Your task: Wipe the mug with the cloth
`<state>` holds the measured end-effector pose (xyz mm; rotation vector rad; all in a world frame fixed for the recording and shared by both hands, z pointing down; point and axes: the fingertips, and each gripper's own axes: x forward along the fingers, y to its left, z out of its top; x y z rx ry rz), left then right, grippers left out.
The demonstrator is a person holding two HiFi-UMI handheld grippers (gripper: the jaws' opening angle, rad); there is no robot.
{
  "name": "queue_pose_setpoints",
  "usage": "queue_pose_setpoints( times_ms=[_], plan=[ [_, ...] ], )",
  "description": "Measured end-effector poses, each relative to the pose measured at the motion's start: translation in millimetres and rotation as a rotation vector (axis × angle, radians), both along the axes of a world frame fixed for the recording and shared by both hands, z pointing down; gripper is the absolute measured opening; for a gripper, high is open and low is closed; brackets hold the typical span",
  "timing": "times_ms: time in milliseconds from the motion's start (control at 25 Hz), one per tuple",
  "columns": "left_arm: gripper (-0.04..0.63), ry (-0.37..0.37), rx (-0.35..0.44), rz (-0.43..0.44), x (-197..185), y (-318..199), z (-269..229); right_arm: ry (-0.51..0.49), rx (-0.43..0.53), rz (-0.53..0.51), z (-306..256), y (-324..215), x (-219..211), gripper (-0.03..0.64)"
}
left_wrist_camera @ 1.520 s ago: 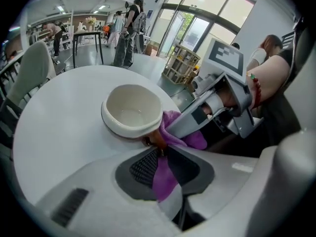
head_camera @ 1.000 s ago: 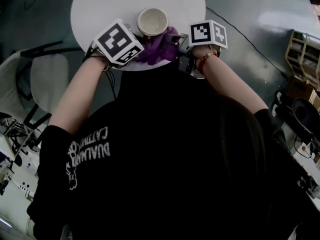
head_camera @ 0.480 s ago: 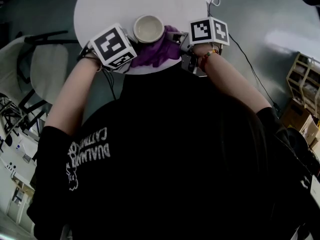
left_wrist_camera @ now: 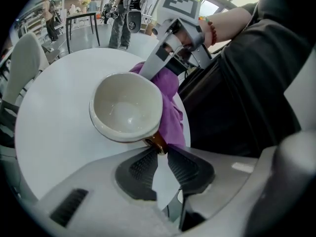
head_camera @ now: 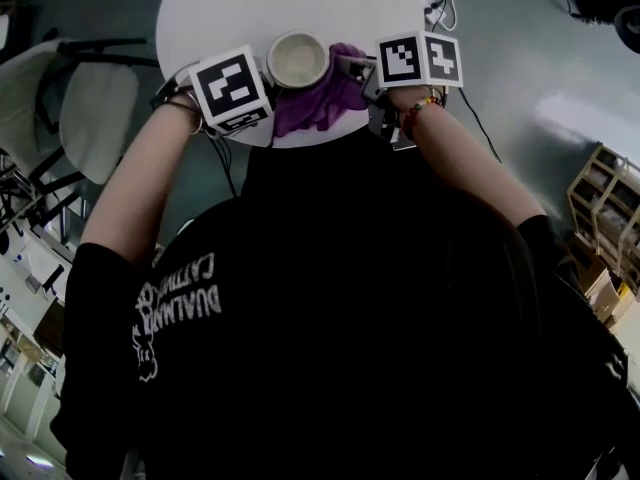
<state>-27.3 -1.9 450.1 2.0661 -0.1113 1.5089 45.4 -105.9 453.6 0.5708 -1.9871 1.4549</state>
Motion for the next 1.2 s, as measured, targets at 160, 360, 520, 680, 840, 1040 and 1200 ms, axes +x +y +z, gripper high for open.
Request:
queue_pose_setpoints(
  times_ms=[160, 360, 520, 680, 840, 1040, 1200],
  plan=[
    [0.075, -0.017, -0.003, -0.009, 1.5, -3.4, -1.5, -0.013, 0.038, -0.053, -7.6, -14.9, -4.2, 0.035],
    [0.077, -0.032, 0.005, -0.004, 2.6, -3.9, -3.1, -0.005, 0.106, -0.170, -14.5, -29.4, -12.9, 0.035],
    [0.078, 0.010, 0.040, 0.023, 9.3, -0.1, -3.7, -0.002, 0.134, -0.262, -13.1, -30.1, -24.6, 0.037],
    [0.077, 0.022, 0.040, 0.003, 10.0, -4.2, -3.8, 0.009, 0.162, -0.374, -12.8, -41.3, -35.5, 0.038],
    [0.075, 0.022, 0.026, -0.013, 11.4, -7.3, -5.7, 0.012, 0.200, -0.467, -16.1, -54.2, -46.4, 0.038],
    [0.072, -0.063, -0.083, -0.032, -6.2, 14.5, -3.0, -0.009, 0.255, -0.595, -18.5, -52.2, -68.7, 0.038],
    [0.072, -0.029, -0.095, -0.037, -0.6, 14.7, -1.8, -0.024, 0.297, -0.813, -16.9, -46.1, -80.8, 0.037]
  ],
)
